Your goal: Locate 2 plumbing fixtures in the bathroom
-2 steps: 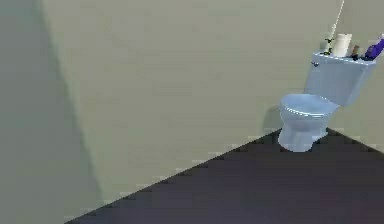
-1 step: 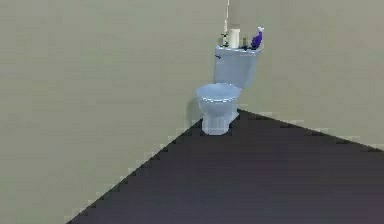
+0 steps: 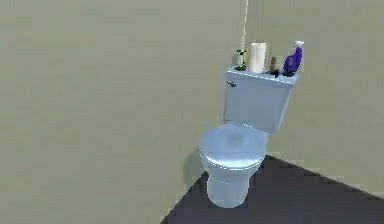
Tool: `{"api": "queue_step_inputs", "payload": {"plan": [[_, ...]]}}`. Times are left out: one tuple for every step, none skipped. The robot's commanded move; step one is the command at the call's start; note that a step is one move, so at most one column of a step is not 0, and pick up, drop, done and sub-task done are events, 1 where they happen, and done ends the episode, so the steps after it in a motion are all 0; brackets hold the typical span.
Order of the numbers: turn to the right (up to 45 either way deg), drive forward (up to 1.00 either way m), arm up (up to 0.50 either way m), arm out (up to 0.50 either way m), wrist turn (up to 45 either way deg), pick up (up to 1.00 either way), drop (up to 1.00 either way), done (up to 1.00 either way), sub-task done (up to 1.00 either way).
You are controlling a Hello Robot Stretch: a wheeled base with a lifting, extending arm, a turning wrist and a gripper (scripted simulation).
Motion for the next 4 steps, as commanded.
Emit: {"api": "queue_step_inputs", "payload": {"plan": [[12.0,0.00,0.00,0.00,0.0,0.00,0.00,0.00,0.00],[0.0,0.20,0.00,0.00,0.0,0.00,0.00,0.00,0.00],[0.0,0.00,0.00,0.00,0.0,0.00,0.00,0.00,1.00],[45.0,0.00,0.00,0.00,0.0,0.00,0.00,0.00,0.00]]}}
